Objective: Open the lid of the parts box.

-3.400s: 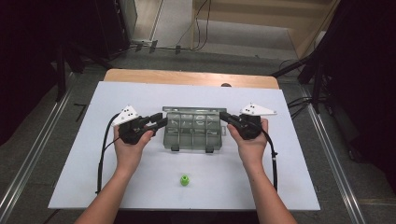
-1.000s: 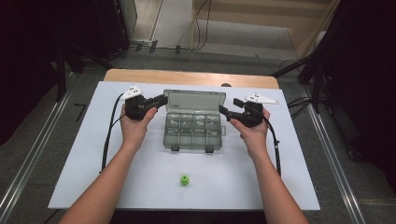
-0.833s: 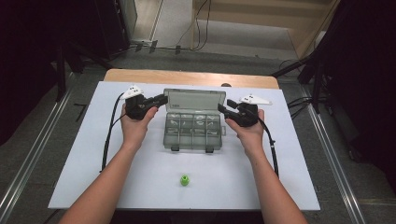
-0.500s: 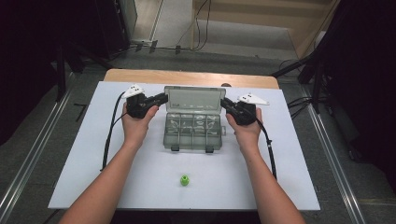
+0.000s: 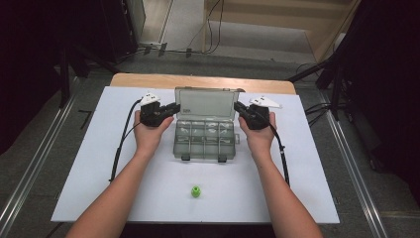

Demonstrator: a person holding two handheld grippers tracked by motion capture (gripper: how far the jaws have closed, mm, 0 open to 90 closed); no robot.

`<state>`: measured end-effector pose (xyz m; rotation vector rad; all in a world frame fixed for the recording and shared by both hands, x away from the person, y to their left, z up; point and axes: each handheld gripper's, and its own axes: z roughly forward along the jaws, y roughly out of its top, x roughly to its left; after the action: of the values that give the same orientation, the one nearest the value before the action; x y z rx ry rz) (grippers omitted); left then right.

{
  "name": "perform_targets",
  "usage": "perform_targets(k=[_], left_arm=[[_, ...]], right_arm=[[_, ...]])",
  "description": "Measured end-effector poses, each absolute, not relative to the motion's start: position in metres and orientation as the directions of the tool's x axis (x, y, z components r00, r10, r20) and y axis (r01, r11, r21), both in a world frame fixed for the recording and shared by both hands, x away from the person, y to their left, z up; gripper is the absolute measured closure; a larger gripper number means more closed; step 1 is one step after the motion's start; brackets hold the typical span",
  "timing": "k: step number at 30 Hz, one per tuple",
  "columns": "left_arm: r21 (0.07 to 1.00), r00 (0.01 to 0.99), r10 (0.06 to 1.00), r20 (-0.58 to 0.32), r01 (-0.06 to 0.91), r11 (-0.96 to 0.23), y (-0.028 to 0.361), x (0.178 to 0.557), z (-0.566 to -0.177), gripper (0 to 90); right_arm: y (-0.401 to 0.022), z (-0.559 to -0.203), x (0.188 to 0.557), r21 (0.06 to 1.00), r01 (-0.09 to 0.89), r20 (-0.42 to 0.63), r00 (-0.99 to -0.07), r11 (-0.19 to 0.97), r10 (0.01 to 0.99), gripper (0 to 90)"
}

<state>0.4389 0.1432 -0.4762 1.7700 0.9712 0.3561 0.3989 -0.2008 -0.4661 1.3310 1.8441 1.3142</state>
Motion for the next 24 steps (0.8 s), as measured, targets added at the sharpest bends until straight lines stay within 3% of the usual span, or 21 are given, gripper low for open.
perform_targets(k=[9, 14, 18, 24], left_arm=[[0.887, 0.613, 0.77, -0.175, 0.438, -0.147, 0.142, 0.442, -0.482, 83.0], [0.887, 0.597, 0.789, -0.149, 0.432, -0.16, 0.138, 0.441, -0.481, 83.7], [0.885, 0.589, 0.794, -0.153, 0.439, -0.155, 0.137, 0.441, -0.482, 83.9], [0.881, 0.589, 0.791, -0.165, 0.448, -0.15, 0.138, 0.443, -0.482, 83.9]], right_arm=[[-0.201, -0.468, 0.409, 0.896, 0.443, 0.165, -0.376, 0.02, 0.912, 82.6], [-0.201, -0.469, 0.412, 0.893, 0.449, 0.176, -0.37, 0.01, 0.912, 81.5], [-0.201, -0.473, 0.413, 0.882, 0.471, 0.179, -0.349, 0.007, 0.92, 74.2], [-0.199, -0.483, 0.415, 0.859, 0.512, 0.225, -0.345, -0.018, 0.911, 75.0]])
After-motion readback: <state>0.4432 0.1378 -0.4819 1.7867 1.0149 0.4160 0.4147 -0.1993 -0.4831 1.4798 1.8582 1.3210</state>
